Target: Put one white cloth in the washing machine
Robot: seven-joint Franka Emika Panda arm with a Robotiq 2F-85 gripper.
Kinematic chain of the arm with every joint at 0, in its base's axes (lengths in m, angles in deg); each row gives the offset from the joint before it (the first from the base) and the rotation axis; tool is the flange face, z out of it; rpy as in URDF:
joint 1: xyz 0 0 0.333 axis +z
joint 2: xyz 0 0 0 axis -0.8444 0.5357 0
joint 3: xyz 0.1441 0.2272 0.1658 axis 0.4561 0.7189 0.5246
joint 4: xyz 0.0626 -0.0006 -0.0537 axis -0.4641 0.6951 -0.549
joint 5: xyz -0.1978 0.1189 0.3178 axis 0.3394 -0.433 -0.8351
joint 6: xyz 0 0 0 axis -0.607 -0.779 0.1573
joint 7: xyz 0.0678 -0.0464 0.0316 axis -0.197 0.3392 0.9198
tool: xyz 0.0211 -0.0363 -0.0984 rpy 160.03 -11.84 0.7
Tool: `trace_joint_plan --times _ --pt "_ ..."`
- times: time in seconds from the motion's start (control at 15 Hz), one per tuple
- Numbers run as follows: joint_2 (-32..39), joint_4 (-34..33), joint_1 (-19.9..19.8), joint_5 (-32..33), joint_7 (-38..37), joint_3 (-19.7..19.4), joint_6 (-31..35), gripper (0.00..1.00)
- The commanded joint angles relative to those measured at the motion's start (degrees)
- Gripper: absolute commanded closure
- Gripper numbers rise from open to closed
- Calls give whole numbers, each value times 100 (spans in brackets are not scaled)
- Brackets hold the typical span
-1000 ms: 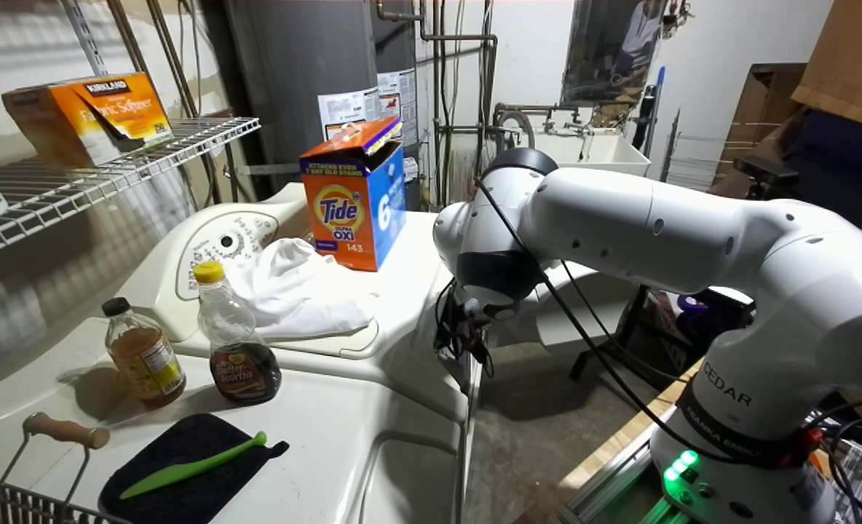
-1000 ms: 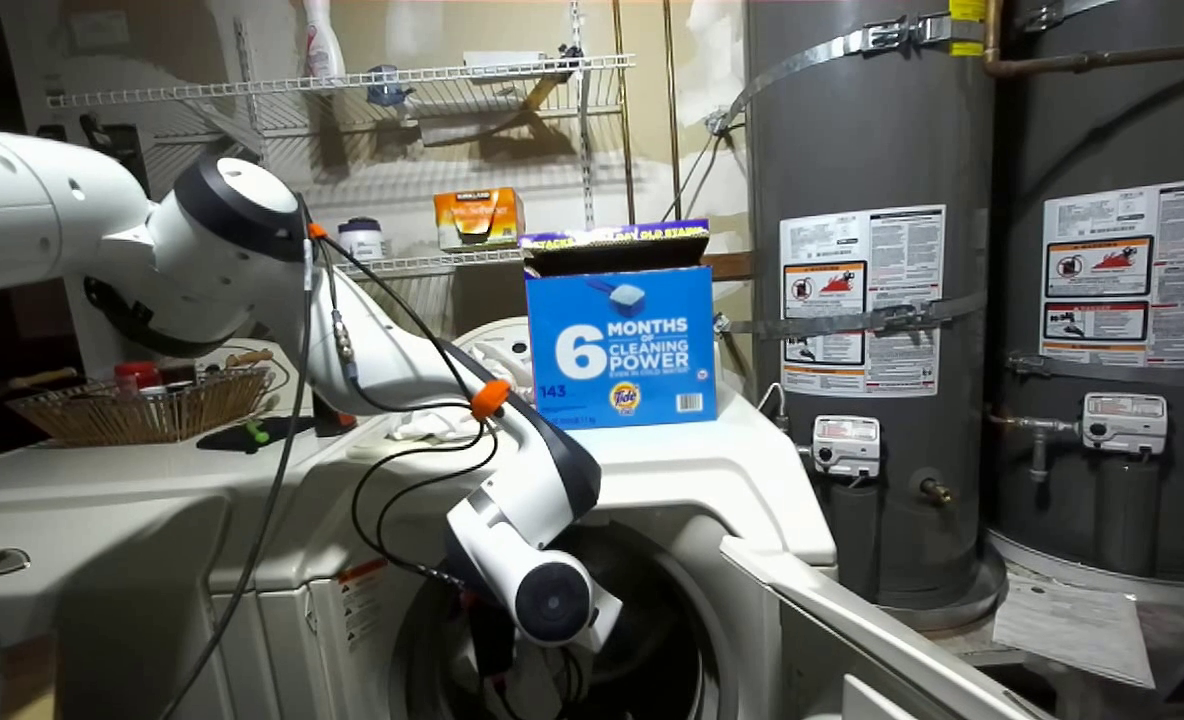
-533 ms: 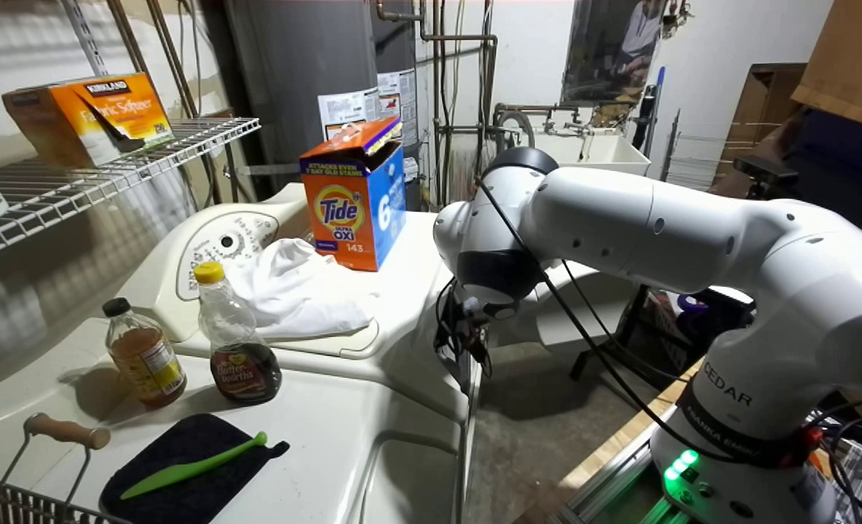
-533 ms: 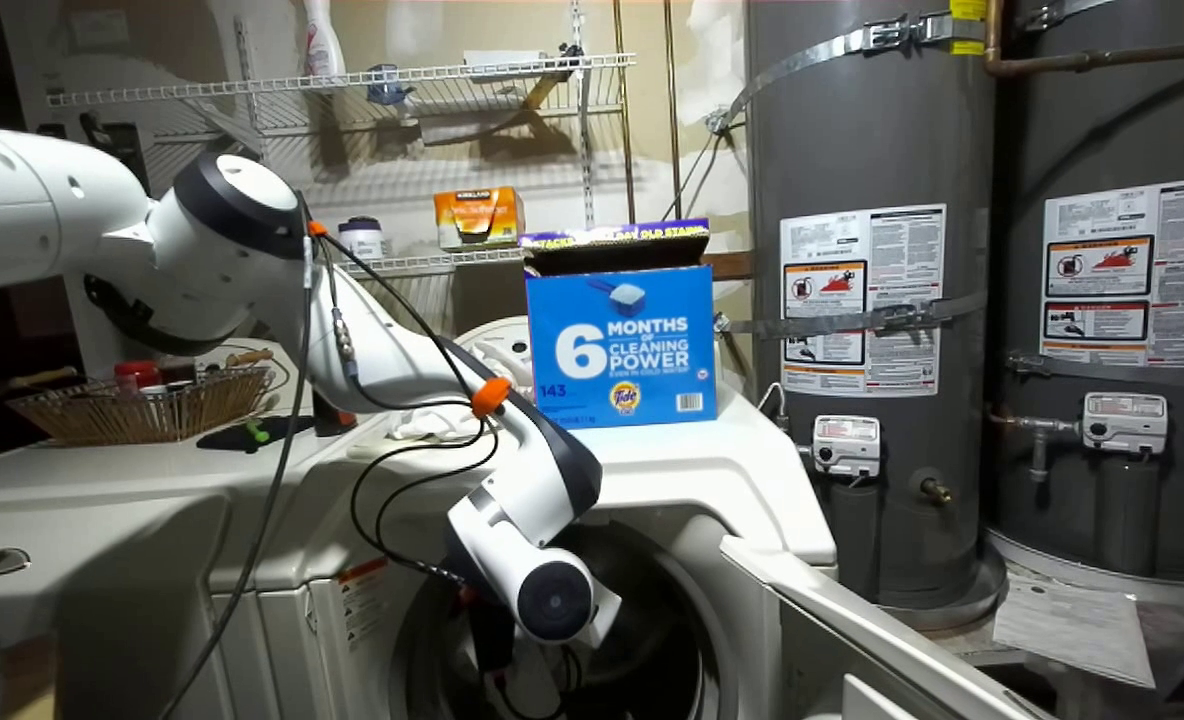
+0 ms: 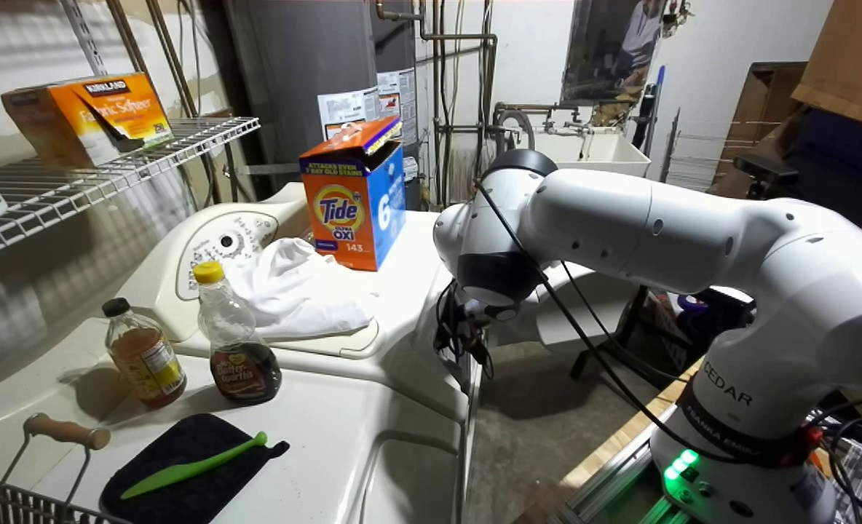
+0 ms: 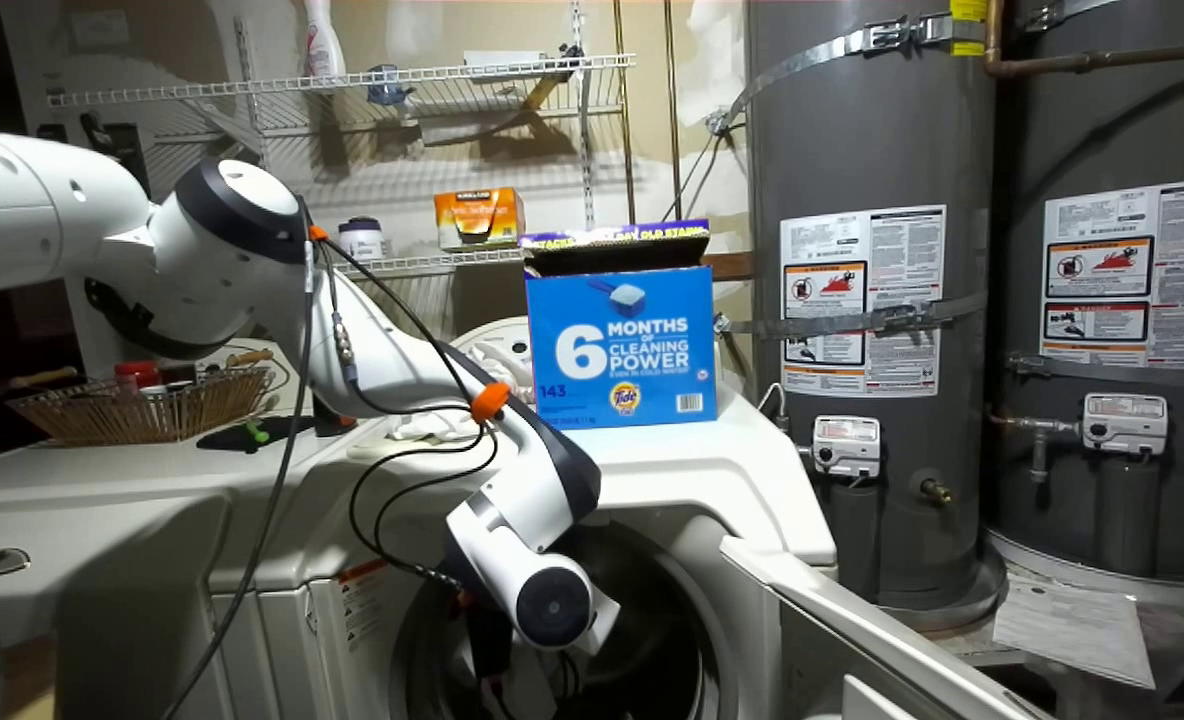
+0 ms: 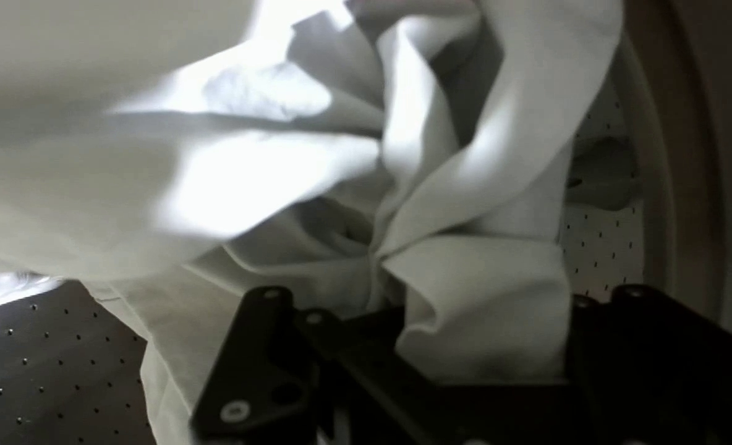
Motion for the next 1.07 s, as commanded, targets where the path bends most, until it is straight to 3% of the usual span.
trace_joint_plan --times 0.0,0.27,1.0 --pt "76 30 12 0 11 -25 -253 100" --pt "185 117 16 0 118 52 -875 100" --pt "267 261 -33 0 864 201 -1351 100"
